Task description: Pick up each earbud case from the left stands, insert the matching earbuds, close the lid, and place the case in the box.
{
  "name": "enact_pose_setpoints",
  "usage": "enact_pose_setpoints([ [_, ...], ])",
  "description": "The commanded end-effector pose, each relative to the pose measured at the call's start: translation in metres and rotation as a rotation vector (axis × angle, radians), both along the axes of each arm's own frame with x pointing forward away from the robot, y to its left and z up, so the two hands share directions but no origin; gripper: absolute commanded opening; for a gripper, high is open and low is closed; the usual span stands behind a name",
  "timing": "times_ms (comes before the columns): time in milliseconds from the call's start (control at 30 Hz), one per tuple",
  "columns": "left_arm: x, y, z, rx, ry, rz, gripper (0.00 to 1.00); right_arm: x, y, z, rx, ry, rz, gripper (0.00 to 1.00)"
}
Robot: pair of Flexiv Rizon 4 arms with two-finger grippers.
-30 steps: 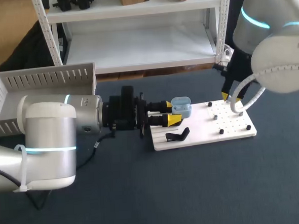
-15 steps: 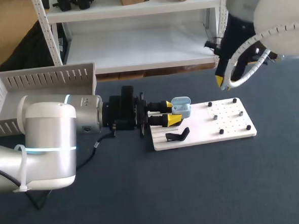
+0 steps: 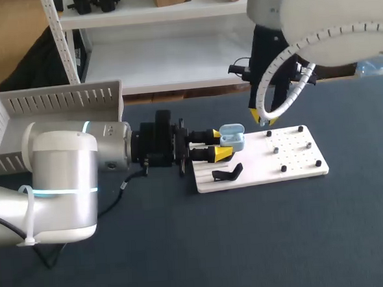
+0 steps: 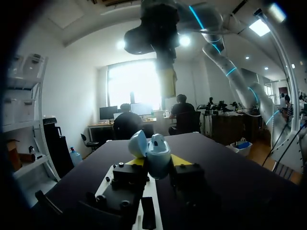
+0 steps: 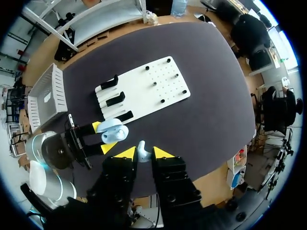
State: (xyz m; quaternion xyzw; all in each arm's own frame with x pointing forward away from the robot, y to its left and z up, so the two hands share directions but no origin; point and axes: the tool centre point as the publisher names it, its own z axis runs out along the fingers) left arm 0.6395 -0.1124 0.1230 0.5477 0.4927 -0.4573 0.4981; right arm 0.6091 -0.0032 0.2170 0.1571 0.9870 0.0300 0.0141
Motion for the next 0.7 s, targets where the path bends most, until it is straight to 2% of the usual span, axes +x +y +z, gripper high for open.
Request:
enact_pose_setpoints([
  [33,-0.001,-0.001,0.0,-0.001,-0.003,0.007,0.0,0.002,0.002,0.001,-0.005,0.006,0.0,0.0],
  [233,-0.001,-0.001,0.0,-0.001,-0.003,0.007,0.0,0.002,0.002,0.001,-0.005,0.006,0.0,0.0],
  [500,-0.001,-0.001,0.0,-0.001,-0.003,0.007,0.0,-0.002,0.035,0.016,0.005,-0.061,0.136,0.0],
  [700,-0.001,-0.001,0.0,-0.001,-0.003,0.007,0.0,-0.007,0.054,0.01,0.018,-0.024,0.222,0.0],
])
